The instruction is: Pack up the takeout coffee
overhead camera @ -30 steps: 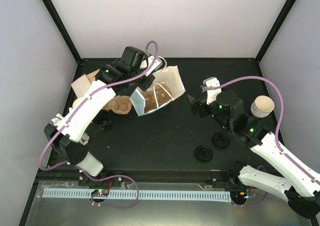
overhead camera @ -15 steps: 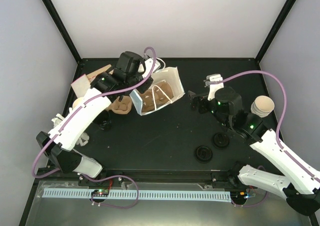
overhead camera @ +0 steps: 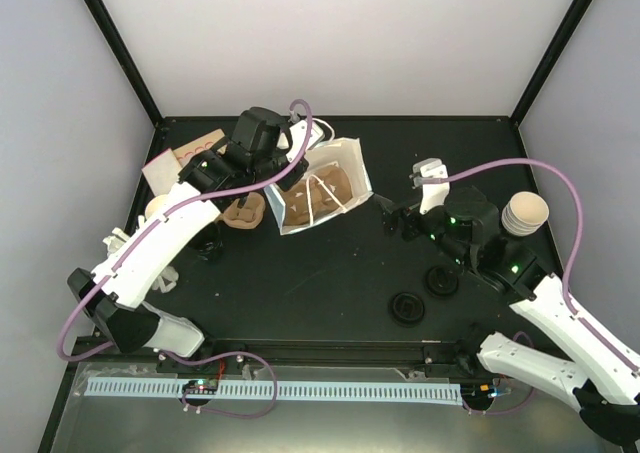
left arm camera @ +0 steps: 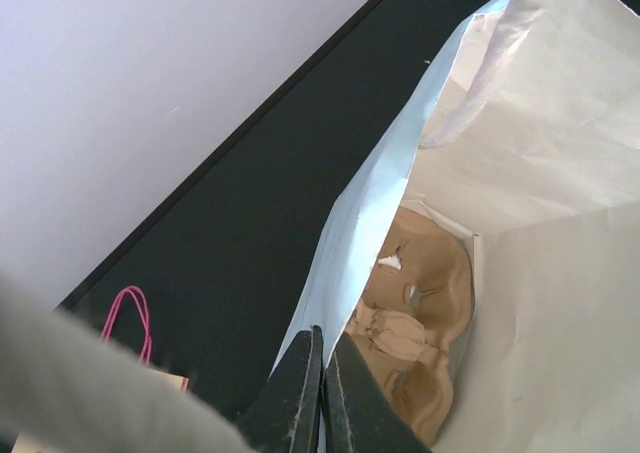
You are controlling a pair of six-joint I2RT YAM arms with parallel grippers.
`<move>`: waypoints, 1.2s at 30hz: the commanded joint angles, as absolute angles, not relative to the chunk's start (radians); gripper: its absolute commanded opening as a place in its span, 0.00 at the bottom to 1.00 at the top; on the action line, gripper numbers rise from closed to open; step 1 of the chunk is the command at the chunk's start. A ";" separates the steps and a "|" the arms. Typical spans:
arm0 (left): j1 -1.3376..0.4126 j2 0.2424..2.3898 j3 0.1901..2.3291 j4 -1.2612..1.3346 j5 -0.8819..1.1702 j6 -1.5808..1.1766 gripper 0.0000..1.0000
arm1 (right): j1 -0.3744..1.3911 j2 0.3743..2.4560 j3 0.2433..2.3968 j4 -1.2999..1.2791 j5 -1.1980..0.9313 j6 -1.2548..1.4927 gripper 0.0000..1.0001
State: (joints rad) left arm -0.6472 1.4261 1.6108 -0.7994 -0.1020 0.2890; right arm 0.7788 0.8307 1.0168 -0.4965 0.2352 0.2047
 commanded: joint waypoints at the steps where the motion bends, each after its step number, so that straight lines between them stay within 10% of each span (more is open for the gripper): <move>1: -0.660 1.394 1.612 -0.762 -0.121 0.309 0.01 | 0.780 0.866 1.070 -0.530 0.167 0.138 1.00; 36: -0.743 1.318 1.509 -0.696 -0.157 0.397 0.01 | 0.780 0.991 1.246 -0.619 0.081 0.033 0.88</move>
State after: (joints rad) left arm -0.7296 1.3518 1.5120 -0.7414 -0.1421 0.3714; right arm 0.7788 0.9874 1.2175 -0.6167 0.1047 0.0452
